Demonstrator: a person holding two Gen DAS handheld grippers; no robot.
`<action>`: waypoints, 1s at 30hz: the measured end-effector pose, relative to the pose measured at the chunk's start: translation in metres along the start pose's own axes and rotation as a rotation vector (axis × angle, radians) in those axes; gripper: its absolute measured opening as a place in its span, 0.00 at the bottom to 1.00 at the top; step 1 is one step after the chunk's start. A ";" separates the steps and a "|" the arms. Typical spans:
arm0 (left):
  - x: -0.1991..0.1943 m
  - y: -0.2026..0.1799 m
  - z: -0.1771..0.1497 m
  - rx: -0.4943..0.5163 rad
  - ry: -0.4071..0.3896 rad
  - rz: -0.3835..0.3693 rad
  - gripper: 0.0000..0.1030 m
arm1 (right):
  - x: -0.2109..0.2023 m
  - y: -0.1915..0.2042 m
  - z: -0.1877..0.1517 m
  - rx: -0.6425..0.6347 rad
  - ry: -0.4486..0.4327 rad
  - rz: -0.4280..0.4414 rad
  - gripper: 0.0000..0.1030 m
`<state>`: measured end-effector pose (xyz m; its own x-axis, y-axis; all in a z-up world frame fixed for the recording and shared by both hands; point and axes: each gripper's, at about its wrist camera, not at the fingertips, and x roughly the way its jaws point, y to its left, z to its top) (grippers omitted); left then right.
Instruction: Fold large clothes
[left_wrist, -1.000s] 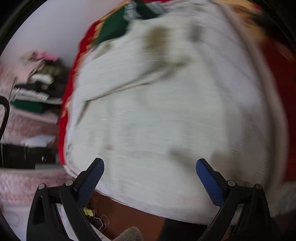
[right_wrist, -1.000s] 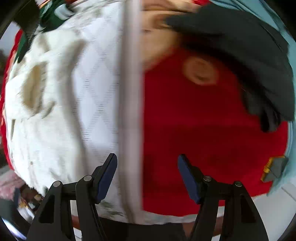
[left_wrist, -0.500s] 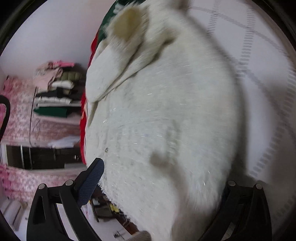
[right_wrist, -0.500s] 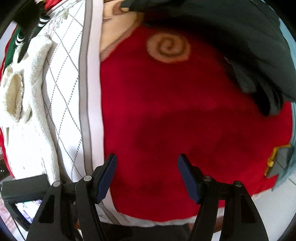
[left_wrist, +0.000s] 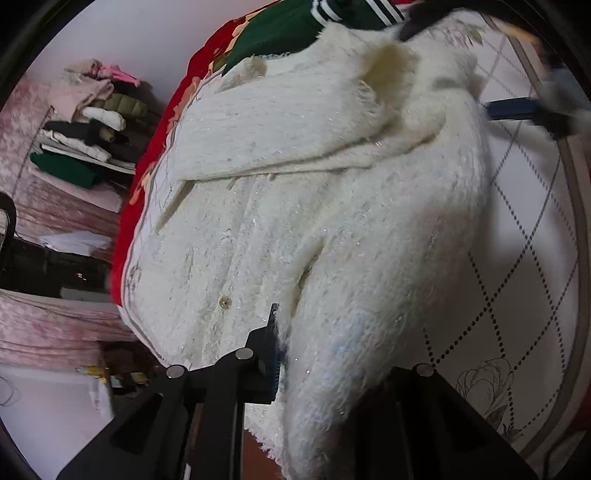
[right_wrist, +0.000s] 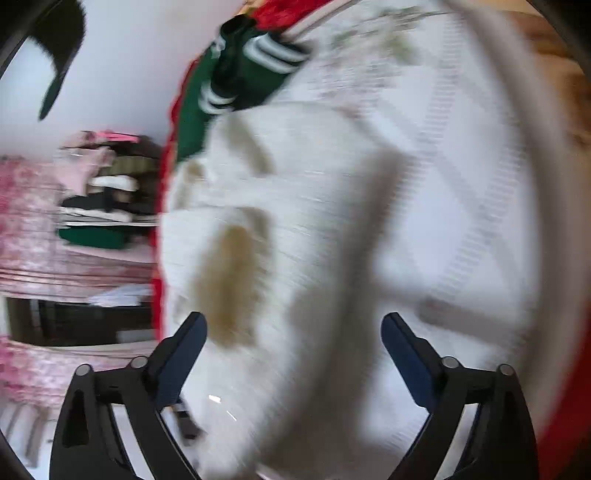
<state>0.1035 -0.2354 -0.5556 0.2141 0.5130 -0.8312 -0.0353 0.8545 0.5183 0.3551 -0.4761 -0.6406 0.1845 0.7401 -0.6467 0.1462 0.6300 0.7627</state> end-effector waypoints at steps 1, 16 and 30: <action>0.001 0.007 0.002 -0.007 0.003 -0.021 0.13 | 0.015 0.006 0.005 0.012 0.021 0.026 0.96; 0.012 0.127 0.023 -0.088 0.001 -0.315 0.13 | 0.133 0.130 0.020 0.123 0.075 -0.222 0.20; 0.152 0.327 0.027 -0.516 0.135 -0.311 0.37 | 0.300 0.357 0.041 -0.146 0.239 -0.582 0.36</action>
<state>0.1510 0.1191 -0.5068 0.1659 0.2100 -0.9635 -0.4658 0.8779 0.1111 0.5023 -0.0384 -0.5623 -0.1090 0.2887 -0.9512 0.0200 0.9573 0.2882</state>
